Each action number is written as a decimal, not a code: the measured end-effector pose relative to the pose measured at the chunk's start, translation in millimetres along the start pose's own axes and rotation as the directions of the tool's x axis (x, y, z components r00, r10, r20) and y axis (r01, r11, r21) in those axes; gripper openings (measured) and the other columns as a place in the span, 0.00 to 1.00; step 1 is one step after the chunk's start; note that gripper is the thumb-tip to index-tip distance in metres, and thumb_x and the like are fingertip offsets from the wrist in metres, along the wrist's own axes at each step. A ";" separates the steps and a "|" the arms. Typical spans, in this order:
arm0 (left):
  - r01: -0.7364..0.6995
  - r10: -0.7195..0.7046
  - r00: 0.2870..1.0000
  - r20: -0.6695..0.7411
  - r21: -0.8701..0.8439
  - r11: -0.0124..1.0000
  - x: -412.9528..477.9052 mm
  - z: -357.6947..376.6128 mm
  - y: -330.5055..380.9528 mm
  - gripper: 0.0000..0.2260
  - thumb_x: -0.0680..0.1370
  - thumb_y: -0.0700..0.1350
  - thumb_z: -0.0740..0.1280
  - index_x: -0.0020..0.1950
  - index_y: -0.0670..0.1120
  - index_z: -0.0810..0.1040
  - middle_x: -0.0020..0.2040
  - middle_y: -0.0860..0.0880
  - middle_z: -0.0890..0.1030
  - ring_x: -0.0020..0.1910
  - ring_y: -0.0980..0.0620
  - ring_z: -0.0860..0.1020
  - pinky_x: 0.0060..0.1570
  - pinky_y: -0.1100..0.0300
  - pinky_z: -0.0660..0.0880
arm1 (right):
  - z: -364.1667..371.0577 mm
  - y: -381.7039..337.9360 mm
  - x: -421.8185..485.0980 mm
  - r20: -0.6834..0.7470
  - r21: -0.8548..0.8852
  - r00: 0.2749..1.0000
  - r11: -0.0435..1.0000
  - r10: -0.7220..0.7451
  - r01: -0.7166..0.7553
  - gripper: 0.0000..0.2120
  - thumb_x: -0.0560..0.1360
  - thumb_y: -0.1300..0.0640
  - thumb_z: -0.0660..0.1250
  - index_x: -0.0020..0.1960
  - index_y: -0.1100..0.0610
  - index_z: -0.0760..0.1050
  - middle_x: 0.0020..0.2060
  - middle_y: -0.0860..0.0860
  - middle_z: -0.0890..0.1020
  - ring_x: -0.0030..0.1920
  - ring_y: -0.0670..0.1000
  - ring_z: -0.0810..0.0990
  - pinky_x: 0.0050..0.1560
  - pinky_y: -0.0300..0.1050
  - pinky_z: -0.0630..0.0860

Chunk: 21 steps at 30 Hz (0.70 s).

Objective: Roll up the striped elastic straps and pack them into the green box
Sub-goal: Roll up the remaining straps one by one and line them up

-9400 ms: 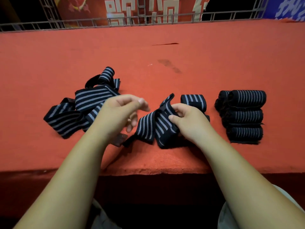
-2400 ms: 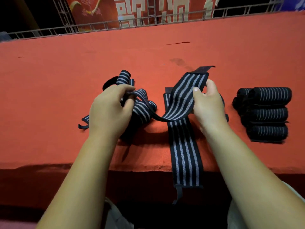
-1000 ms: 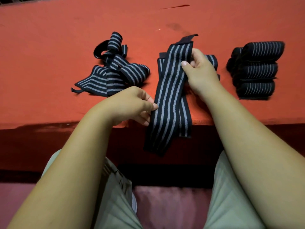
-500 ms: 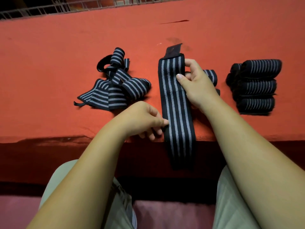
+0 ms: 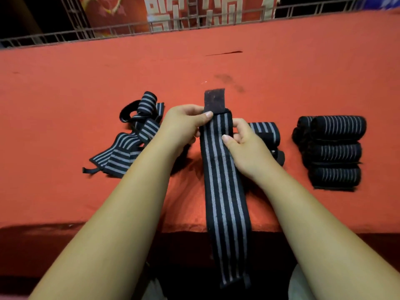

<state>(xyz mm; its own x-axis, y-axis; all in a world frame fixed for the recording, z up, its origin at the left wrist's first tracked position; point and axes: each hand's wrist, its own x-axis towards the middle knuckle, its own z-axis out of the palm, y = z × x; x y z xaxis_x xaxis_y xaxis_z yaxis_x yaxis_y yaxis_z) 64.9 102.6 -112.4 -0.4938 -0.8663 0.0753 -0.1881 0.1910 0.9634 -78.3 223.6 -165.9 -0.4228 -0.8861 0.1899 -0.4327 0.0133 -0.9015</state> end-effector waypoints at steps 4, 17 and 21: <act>0.112 -0.109 0.991 -0.075 0.029 0.993 34.4 15.5 -11.1 0.07 0.82 0.40 0.74 0.59 0.40 0.82 0.44 0.41 0.85 0.31 0.51 0.80 0.28 0.58 0.78 | 4.4 4.2 7.5 -0.038 -0.192 0.997 0.978 0.072 -0.078 0.21 0.86 0.49 0.64 0.78 0.48 0.67 0.62 0.49 0.83 0.61 0.51 0.82 0.61 0.52 0.78; 0.383 -0.340 0.922 -0.185 0.316 0.868 117.3 47.2 -40.5 0.13 0.87 0.41 0.67 0.43 0.45 0.72 0.34 0.48 0.81 0.36 0.48 0.82 0.52 0.54 0.83 | 16.0 14.7 7.9 0.035 -0.523 0.993 0.849 0.112 -0.077 0.17 0.87 0.54 0.61 0.74 0.57 0.75 0.69 0.56 0.77 0.71 0.59 0.74 0.71 0.52 0.71; 0.343 -0.293 0.938 -0.184 0.372 0.863 127.4 48.8 -51.0 0.08 0.86 0.45 0.70 0.53 0.42 0.75 0.38 0.44 0.84 0.48 0.44 0.87 0.62 0.47 0.83 | 15.0 17.5 8.8 0.046 -0.541 0.994 0.839 0.102 -0.061 0.17 0.87 0.55 0.61 0.74 0.56 0.75 0.69 0.55 0.77 0.71 0.59 0.74 0.70 0.51 0.71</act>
<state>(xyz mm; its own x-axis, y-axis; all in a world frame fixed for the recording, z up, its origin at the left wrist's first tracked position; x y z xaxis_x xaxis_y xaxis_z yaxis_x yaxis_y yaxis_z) -29.9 5.0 -164.5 -0.2520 -0.9536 -0.1645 -0.6476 0.0399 0.7610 -77.6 209.1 -185.8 -0.4276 -0.9005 0.0787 -0.7680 0.3160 -0.5570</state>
